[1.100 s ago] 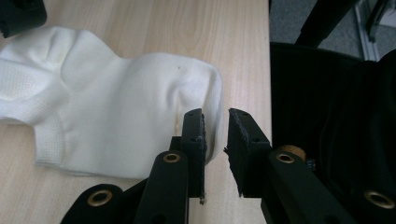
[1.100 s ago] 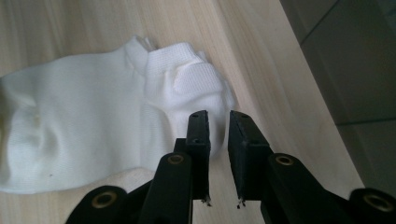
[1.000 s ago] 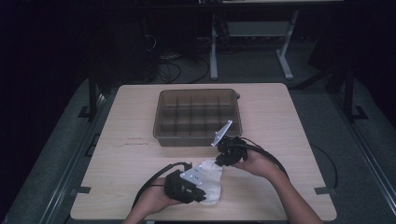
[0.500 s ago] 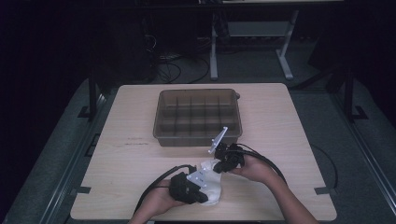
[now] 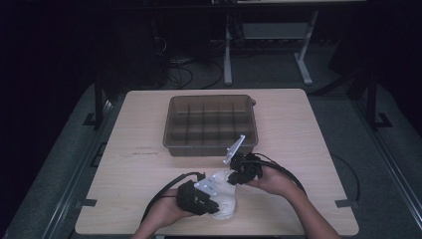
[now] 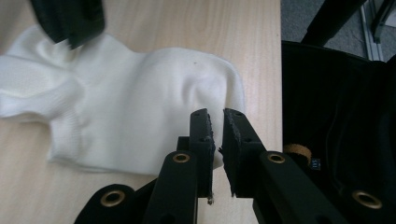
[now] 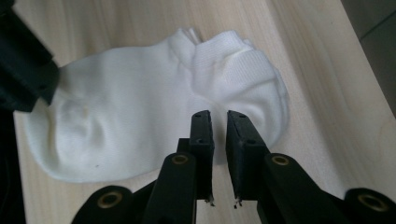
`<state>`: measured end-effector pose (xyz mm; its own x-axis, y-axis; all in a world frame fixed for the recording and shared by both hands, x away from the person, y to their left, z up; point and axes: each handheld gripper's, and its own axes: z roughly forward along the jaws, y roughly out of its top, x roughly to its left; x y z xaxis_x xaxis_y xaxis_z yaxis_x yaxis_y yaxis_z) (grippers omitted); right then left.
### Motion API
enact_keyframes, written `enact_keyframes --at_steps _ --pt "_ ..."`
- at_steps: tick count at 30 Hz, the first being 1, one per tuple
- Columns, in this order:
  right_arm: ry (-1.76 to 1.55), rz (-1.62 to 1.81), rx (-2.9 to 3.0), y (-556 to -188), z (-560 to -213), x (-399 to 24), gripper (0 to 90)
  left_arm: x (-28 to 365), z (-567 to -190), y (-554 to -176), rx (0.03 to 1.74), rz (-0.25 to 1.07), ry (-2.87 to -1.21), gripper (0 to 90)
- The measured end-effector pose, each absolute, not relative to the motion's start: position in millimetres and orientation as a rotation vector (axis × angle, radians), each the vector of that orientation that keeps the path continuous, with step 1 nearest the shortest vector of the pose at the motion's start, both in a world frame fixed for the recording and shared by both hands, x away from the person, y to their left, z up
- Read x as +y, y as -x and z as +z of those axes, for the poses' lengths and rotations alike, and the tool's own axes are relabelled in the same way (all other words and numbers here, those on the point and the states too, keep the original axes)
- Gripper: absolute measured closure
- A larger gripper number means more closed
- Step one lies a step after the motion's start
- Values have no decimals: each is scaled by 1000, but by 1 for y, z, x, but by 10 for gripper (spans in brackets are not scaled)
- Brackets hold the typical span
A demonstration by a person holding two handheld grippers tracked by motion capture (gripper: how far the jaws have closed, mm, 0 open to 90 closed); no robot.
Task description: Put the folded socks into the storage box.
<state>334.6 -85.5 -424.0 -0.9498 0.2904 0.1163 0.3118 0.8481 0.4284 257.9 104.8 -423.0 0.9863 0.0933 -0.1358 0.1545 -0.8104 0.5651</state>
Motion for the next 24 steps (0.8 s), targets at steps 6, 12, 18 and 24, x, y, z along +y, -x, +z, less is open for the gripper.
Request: enact_keyframes --at_steps 6,12,18,24 --pt "459 -748 -2974 -323 -415 -90 792 111 -420 -264 208 -119 -2512 810" --pt "436 -777 -2974 -310 -412 -96 792 115 -419 -271 241 -111 -2508 817" --pt "414 -810 -2957 -297 -411 -100 789 117 -420 -277 264 -107 -2506 820" --pt "397 -821 -2938 -283 -414 -100 790 117 -422 -282 283 -117 -2510 823"
